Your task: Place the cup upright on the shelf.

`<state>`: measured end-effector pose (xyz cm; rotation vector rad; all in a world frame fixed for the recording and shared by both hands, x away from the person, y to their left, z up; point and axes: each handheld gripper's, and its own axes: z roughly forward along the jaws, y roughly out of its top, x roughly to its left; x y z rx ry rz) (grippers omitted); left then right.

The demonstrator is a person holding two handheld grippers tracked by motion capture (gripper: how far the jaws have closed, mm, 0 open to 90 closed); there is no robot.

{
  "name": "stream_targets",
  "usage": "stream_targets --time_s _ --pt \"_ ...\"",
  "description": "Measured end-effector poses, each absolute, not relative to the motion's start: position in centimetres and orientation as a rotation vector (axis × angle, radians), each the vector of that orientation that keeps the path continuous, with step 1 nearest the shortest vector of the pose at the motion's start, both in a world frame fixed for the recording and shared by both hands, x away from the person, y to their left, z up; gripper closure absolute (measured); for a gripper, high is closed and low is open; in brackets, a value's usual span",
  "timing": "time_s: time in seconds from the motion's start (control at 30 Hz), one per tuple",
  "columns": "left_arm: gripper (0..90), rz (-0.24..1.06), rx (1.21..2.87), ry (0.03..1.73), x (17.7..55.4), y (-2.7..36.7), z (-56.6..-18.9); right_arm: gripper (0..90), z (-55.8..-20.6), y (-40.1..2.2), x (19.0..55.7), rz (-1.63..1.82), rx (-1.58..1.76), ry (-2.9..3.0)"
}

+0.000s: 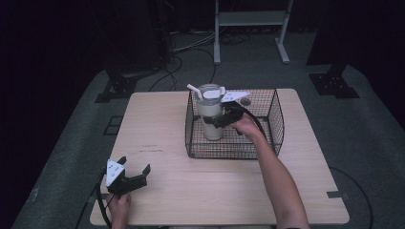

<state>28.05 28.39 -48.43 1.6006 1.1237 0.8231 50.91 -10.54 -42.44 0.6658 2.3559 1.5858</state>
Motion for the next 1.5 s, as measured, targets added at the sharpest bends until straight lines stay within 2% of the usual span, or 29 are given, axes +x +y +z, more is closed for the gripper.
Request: stream_targets --time_s 1.5 --pt "0.0 0.833 1.611 1.126 28.2 28.3 -48.4 7.0 -42.3 -12.6 49.7 1.528 0.622 2.375"
